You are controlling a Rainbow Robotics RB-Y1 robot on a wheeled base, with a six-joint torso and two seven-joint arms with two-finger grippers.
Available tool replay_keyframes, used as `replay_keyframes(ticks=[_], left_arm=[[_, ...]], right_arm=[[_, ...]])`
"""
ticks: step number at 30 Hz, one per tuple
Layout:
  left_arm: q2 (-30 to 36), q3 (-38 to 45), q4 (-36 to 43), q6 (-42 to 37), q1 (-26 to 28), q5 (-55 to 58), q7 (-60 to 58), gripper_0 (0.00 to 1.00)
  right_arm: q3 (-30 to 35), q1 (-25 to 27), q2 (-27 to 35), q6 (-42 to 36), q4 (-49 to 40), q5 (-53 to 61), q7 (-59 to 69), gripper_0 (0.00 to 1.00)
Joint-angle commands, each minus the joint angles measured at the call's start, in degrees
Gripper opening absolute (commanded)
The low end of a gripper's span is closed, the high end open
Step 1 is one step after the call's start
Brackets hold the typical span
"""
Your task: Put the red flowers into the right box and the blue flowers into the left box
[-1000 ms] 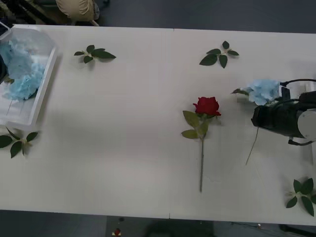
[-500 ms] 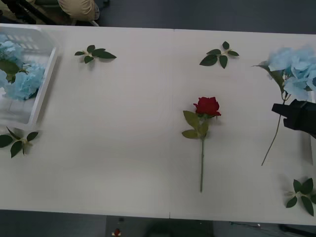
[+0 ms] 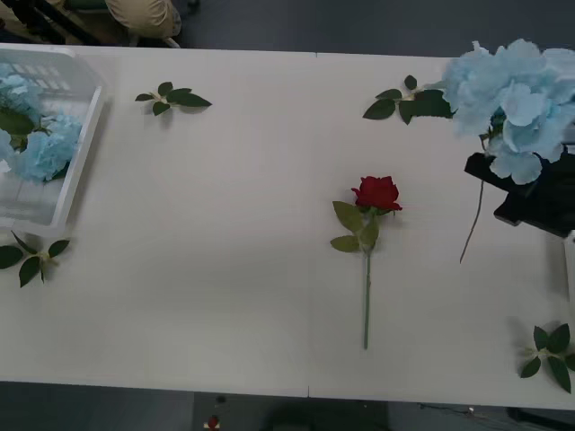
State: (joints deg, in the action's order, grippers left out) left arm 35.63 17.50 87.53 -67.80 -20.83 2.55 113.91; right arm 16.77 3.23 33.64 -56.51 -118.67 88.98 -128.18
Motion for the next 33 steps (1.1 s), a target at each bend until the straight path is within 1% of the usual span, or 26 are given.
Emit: replay_keyframes(ticks=[1,2,3,4,5,6,9,10,15,17,20,22,24,29,31,33], left_arm=[[0.49,-0.45,0.71,0.47,-1.41,-0.27,2.10,0.34],[0.49,-0.45,0.71,0.74,-1.32,-0.18,2.10,0.54],[0.40,-0.45,0.71,1.09,-1.32,-0.18,2.10,0.67],[0.49,-0.45,0.71,1.35,-1.32,-0.18,2.10,0.71],[0.49,-0.45,0.80,1.44,-1.32,-0.09,2.10,0.81],[0.49,-0.45,0.71,1.44,-1.41,-0.18,2.10,0.89],[0.49,-0.36,0.80,1.70,-1.41,0.17,2.10,0.98],[0.40,-0.36,0.80,1.79,-1.41,0.35,2.10,1.00],[0.49,0.25,0.80,2.06,-1.49,1.32,2.19,1.00],[0.49,0.43,0.80,2.41,-1.49,1.58,2.46,1.00],[0.49,1.22,2.82,2.23,-1.49,2.46,4.83,1.00],[0.49,2.80,5.63,-0.05,-1.67,4.74,7.55,1.00],[0.49,3.68,8.62,-4.27,-2.64,7.20,9.58,1.00],[0.58,4.03,14.25,-13.15,-5.10,15.11,11.16,1.00],[0.49,3.42,16.53,-16.58,-5.71,21.18,10.98,1.00],[0.05,2.10,17.58,-18.07,-6.06,28.83,10.37,1.00]], right_arm=[[-3.24,-6.40,-0.16,-1.94,-0.16,0.50,-0.58,0.00],[-4.38,-8.07,-0.33,-2.29,0.28,0.50,-0.93,0.00],[-5.43,-9.65,-0.68,-2.73,0.72,0.76,-1.19,0.00],[-6.05,-10.53,-1.04,-3.00,0.98,0.94,-1.28,0.00],[-7.28,-12.20,-1.83,-3.35,1.68,0.94,-1.55,0.00],[-8.51,-13.78,-2.79,-3.52,2.39,0.94,-1.81,0.00],[-11.76,-17.30,-4.90,-3.52,4.23,0.85,-2.42,0.00],[-12.64,-18.17,-5.52,-3.52,5.02,0.76,-2.69,0.00],[-16.24,-21.34,-9.74,-3.44,7.57,0.32,-5.15,0.00],[-17.04,-22.04,-10.88,-3.35,8.36,0.32,-7.26,0.00],[-18.35,-22.83,-12.64,-3.17,10.12,0.58,-11.21,0.00],[-19.06,-23.10,-13.69,-3.08,11.09,0.94,-13.32,0.00],[-19.94,-23.54,-14.40,-3.08,12.05,1.29,-14.99,0.00],[-22.40,-25.56,-14.57,-1.68,13.90,1.37,-15.70,0.00],[-23.28,-26.35,-14.57,-1.06,14.69,1.37,-15.70,0.00],[-23.63,-27.05,-14.66,-1.06,15.31,1.37,-15.78,0.00]])
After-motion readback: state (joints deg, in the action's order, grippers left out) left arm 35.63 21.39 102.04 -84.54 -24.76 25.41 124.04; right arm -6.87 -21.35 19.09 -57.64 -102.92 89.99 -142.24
